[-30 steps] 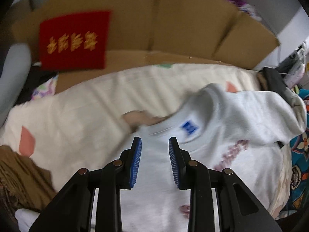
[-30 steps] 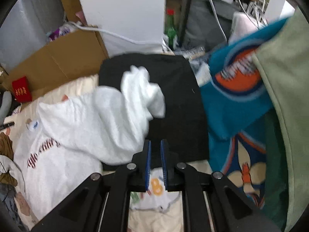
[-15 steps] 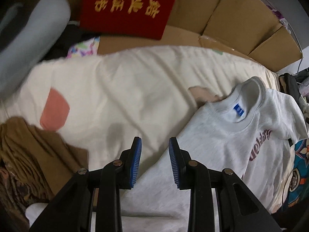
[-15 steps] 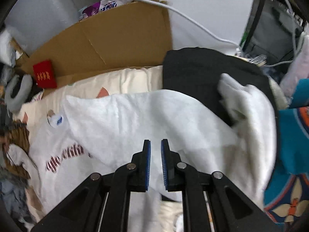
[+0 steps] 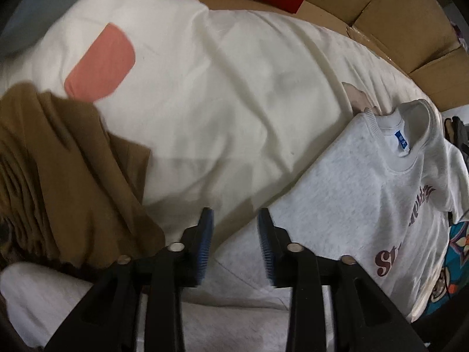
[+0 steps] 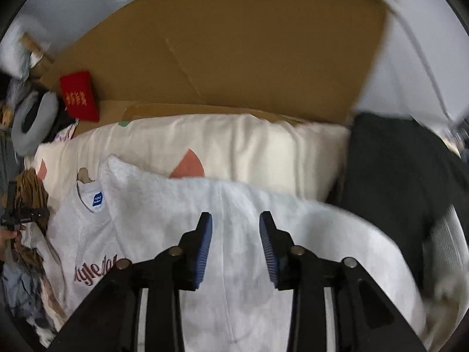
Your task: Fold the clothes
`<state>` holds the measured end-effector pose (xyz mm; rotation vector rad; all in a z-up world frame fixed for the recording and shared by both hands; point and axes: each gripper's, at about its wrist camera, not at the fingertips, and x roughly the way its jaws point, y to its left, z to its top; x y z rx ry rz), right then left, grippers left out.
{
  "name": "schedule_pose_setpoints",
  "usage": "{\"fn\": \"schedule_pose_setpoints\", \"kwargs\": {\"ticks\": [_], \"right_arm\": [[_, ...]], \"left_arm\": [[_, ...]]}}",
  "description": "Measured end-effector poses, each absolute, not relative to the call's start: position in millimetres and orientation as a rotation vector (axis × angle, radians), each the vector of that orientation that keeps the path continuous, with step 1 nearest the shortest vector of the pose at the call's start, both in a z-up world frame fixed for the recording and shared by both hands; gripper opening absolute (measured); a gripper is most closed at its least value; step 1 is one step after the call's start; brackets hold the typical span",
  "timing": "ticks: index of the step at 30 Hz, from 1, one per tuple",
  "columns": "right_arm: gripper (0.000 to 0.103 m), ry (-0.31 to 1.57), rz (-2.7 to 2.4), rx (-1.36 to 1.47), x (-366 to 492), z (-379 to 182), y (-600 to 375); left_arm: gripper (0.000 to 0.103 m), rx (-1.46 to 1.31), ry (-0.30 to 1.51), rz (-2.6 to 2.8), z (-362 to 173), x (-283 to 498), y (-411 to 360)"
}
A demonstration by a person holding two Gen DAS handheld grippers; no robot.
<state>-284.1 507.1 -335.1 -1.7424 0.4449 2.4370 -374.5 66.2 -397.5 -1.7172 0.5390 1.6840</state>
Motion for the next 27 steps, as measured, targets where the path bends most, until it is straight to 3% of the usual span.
{"fn": "schedule_pose_setpoints", "kwargs": {"ticks": [25,27], "right_arm": [[0.032,-0.294,2.528,-2.201,-362,-422,449],[0.032,-0.35,2.531,-2.202,-359,-424,446]], "left_arm": [[0.056,-1.71,0.551,1.624,-437,-348,49],[0.047,-1.707,0.586,1.615,-438,-345,50]]}}
